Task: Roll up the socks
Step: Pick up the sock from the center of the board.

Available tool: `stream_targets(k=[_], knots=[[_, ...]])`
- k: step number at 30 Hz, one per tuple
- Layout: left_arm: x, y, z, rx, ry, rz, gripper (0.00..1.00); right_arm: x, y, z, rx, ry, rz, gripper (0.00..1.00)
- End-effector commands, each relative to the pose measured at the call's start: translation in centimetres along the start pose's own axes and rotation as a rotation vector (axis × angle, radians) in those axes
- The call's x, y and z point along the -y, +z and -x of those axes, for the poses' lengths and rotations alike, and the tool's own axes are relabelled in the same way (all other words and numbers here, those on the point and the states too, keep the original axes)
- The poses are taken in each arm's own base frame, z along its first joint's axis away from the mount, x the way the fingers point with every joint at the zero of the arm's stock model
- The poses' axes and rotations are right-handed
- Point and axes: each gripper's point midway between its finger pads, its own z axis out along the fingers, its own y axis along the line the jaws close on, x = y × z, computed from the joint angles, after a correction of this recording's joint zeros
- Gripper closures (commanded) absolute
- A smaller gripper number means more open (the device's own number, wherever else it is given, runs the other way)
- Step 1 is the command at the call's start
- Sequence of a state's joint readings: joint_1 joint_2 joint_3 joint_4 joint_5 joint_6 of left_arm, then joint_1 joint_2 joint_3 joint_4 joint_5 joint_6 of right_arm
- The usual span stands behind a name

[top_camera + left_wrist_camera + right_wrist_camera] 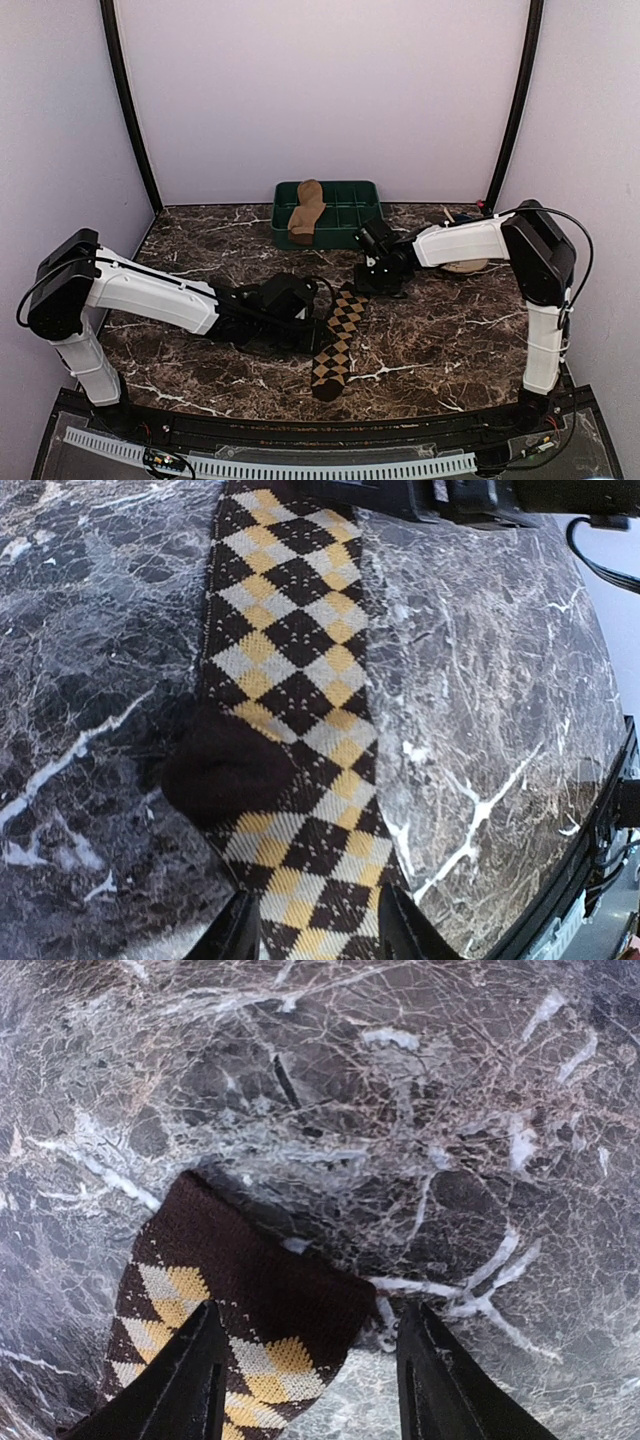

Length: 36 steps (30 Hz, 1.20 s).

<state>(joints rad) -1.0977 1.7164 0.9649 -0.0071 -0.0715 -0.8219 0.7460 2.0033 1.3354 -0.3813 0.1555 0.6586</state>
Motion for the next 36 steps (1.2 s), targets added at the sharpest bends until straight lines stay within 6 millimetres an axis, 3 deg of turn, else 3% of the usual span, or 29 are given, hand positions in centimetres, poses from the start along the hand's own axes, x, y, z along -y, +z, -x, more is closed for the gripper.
stream_targets(k=[1, 9, 17, 22, 32, 36], knots=[[-0.6, 0.8, 0.9, -0.002, 0.01, 0.023, 0.57, 0.4, 1.1, -0.5, -0.027, 0.019, -0.005, 0.49], [-2.4, 2.3, 2.2, 0.007, -0.035, 0.044, 0.57, 0.8, 2.6, -2.2, -0.079, 0.005, -0.012, 0.58], [-3.5, 3.5, 2.2, -0.018, -0.053, 0.067, 0.57, 0.6, 3.3, -2.8, -0.098, 0.007, 0.004, 0.86], [-4.6, 4.6, 0.9, -0.07, -0.061, 0.101, 0.57, 0.0, 2.0, -1.5, -0.037, -0.014, 0.039, 0.99], [-7.0, 5.7, -1.1, -0.139, -0.076, 0.187, 0.59, -2.2, -1.6, 1.2, 0.066, -0.106, 0.137, 1.0], [-8.6, 5.7, -2.1, -0.174, -0.088, 0.249, 0.71, -3.0, -2.8, 1.6, 0.092, -0.133, 0.157, 1.0]])
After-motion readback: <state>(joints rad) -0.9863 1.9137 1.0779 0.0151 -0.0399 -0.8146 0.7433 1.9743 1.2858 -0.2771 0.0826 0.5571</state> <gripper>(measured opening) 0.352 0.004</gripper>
